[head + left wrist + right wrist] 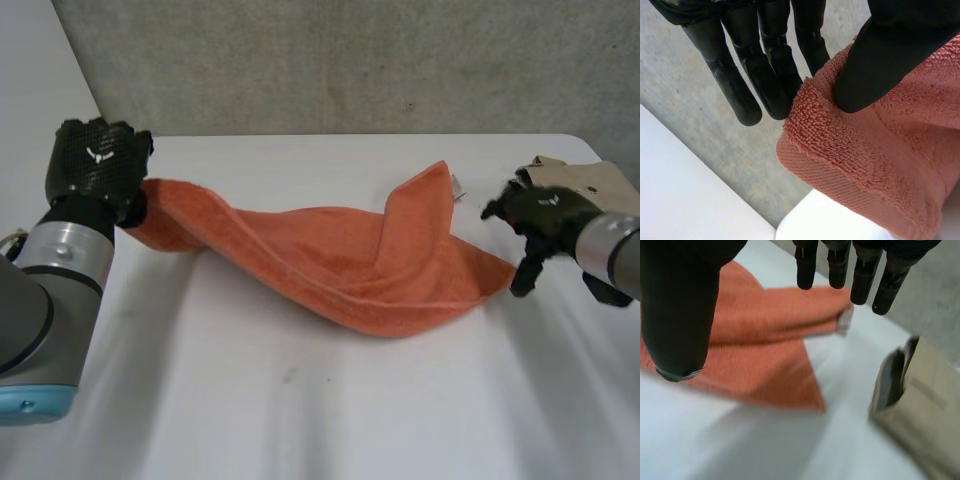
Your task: Fold the laundry.
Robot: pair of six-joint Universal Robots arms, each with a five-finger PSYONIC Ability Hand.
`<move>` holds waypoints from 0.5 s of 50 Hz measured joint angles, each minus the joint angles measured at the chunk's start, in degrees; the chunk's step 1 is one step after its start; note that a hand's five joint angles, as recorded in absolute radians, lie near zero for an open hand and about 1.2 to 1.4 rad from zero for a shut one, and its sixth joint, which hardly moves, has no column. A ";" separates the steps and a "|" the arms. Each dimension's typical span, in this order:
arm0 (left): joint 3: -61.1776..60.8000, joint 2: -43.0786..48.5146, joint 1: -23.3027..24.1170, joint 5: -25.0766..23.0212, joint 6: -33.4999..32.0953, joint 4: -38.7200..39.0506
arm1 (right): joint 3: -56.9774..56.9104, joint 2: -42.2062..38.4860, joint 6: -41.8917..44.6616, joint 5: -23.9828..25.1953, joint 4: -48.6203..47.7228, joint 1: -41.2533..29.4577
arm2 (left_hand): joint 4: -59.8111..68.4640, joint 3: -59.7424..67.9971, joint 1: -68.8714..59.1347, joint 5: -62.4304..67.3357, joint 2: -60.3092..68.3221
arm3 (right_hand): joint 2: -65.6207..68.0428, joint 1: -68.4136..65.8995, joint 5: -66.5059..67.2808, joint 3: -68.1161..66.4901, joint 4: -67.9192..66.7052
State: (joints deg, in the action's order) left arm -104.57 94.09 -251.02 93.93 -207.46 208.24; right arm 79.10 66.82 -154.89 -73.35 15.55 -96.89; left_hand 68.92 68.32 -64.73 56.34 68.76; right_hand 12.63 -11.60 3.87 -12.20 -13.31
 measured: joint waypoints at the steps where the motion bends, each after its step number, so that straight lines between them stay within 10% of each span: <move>1: 0.07 -0.23 0.01 -0.16 0.02 -0.11 | 0.71 -0.22 -0.69 0.37 -0.43 0.52 | 0.00 0.00 0.00 0.00 0.00 | 0.00 0.00 0.00 0.00 0.00; 25: 3.57 -5.66 0.79 -2.27 0.21 -1.62 | 13.15 -7.73 -13.74 10.29 -18.81 1.53 | 0.00 0.00 0.00 0.00 0.00 | 15.73 -12.71 13.57 -16.22 -15.18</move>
State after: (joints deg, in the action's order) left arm -101.00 88.43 -250.22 91.67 -207.25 206.62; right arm 92.25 59.09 -168.63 -63.07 -3.26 -95.36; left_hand 68.92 68.32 -64.73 56.34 68.76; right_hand 28.36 -24.31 17.44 -28.41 -28.49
